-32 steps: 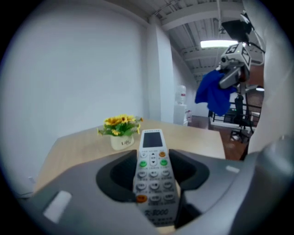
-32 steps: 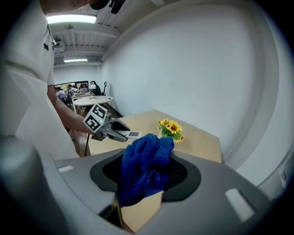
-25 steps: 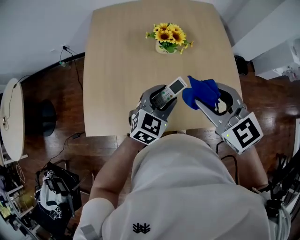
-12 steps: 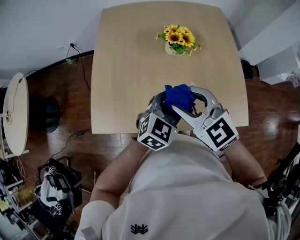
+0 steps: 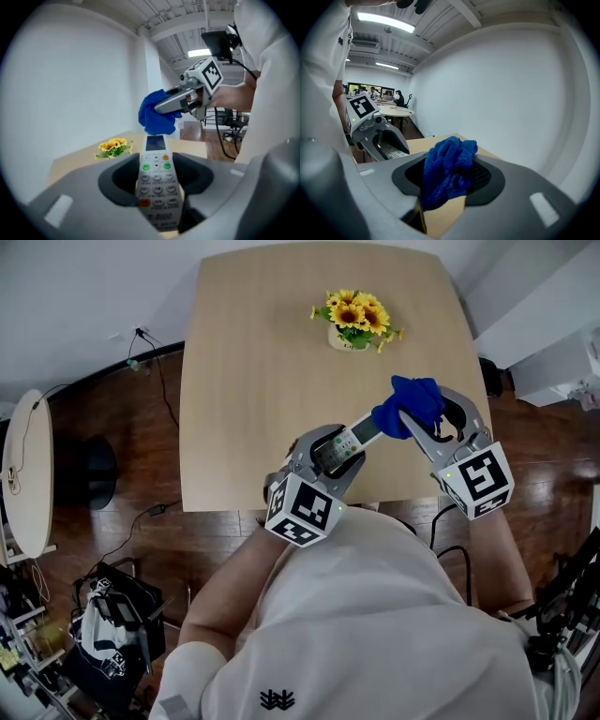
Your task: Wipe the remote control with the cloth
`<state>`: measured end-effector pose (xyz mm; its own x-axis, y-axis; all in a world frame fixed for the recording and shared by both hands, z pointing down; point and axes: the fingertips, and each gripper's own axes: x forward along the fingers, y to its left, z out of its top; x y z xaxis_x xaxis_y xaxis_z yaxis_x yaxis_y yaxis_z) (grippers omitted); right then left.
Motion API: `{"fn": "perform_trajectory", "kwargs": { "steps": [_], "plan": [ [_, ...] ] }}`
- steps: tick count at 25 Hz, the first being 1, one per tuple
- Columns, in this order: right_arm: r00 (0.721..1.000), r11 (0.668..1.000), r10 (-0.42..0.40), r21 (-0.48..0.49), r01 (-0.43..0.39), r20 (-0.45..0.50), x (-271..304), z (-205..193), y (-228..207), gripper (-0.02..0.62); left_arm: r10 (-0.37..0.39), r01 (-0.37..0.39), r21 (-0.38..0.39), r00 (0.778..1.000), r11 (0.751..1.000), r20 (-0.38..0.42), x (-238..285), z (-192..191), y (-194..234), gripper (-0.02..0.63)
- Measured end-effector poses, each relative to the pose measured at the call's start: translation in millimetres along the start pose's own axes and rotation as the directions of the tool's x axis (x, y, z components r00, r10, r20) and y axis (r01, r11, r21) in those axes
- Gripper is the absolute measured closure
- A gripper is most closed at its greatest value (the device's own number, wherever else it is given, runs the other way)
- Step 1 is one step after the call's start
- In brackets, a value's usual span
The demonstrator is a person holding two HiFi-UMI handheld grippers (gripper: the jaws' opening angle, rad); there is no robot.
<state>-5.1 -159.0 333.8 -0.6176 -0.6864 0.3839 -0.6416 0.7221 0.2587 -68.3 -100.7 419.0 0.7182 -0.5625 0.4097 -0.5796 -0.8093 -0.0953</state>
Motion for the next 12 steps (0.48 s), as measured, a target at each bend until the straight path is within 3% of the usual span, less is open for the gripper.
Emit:
{"fn": "perform_trajectory", "kwargs": {
  "steps": [5, 12],
  "plan": [
    [0.998, 0.999, 0.027, 0.020, -0.028, 0.049, -9.0, 31.7, 15.2, 0.399, -0.013, 0.013, 0.008, 1.000, 1.000, 0.002, 4.0, 1.4, -0.7, 0.370],
    [0.969, 0.975, 0.219, -0.065, -0.213, 0.113, -1.7, 69.1, 96.1, 0.399, -0.026, 0.026, 0.016, 1.000, 1.000, 0.001, 8.2, 5.6, -2.8, 0.371]
  ]
}}
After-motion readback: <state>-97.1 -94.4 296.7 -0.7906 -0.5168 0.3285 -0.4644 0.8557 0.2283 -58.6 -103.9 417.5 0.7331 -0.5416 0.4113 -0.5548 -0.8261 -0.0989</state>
